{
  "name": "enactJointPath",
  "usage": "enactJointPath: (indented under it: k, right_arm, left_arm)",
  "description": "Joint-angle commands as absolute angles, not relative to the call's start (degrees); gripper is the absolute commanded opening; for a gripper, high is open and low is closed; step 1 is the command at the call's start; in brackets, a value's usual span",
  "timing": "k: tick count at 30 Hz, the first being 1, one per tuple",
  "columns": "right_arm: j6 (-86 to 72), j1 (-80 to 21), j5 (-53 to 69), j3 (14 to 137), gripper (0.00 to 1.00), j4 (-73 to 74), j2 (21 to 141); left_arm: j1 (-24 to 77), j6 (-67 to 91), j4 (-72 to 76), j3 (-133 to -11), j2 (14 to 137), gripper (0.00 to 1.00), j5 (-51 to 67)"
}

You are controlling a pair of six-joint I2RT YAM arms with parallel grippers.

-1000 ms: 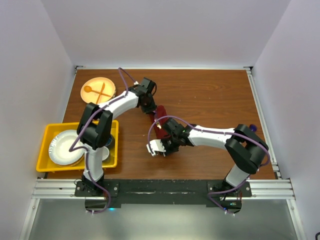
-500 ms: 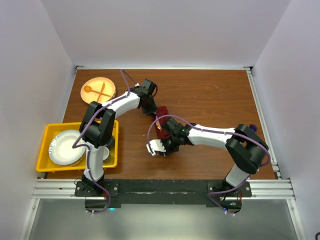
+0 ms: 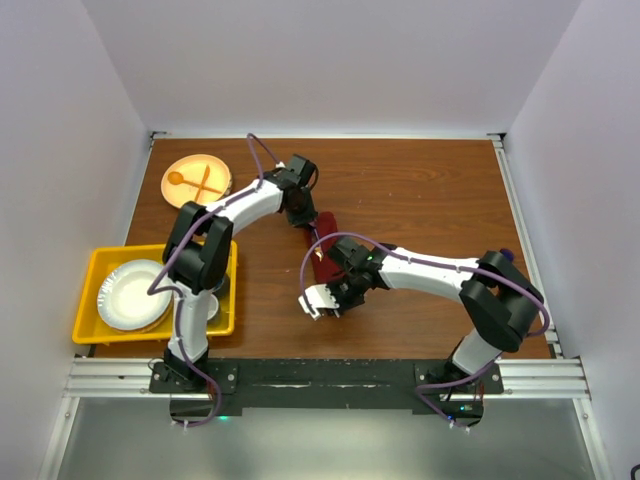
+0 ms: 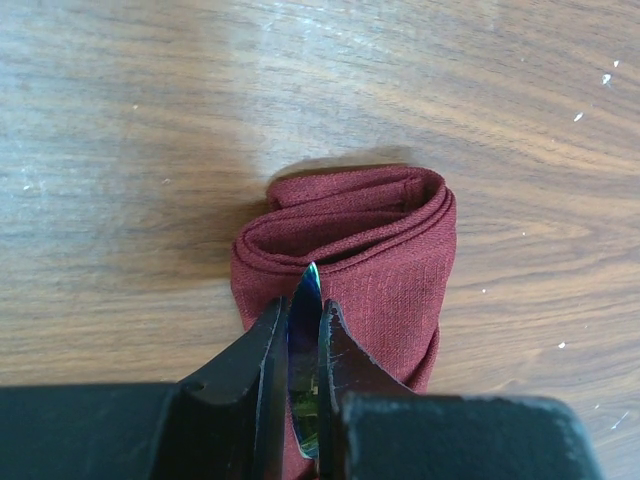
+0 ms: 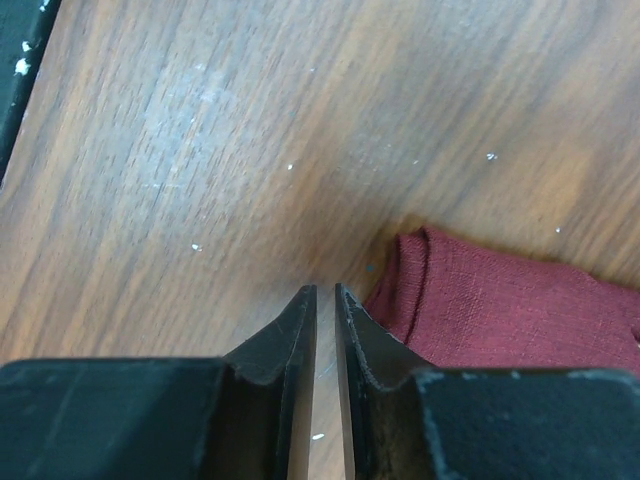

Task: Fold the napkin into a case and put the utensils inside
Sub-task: Insert the knife into the folded napkin.

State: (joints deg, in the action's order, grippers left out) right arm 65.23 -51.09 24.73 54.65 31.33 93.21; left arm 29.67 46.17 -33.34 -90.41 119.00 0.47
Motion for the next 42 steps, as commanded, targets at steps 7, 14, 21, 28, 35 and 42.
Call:
enactJointPath:
  k: [7, 14, 21, 28, 35, 42]
  right_arm:
    - [67.5, -51.2, 23.6, 56.3, 0.16, 30.4, 95.4]
    - [66.4, -51.2, 23.1, 57.2, 0.16, 29.9, 96.5]
    - [66.2, -51.2, 23.3, 57.2, 0.15, 30.1, 96.3]
    - [66.1, -51.2, 23.6, 57.1, 0.15, 30.7, 95.5]
    - [65.4, -51.2, 24.3, 57.5, 0.16, 32.6, 93.5]
    - [65.0, -51.2, 26.7, 56.7, 0.28, 39.1, 86.8]
  left_arm:
    - [30.4, 42.0, -35.2, -94.2, 120.8, 0.00, 0.4]
    - [30.5, 42.2, -35.2, -94.1, 121.7, 0.00, 1.2]
    - [30.5, 42.6, -36.0, -95.4, 121.3, 0.25, 0.2]
    - [30.5, 41.6, -36.1, -97.9, 120.4, 0.41, -1.2]
    - [30.5, 40.5, -35.2, -98.6, 118.0, 0.50, -1.9]
    - [28.4, 35.0, -29.9, -99.9, 112.4, 1.00, -7.6]
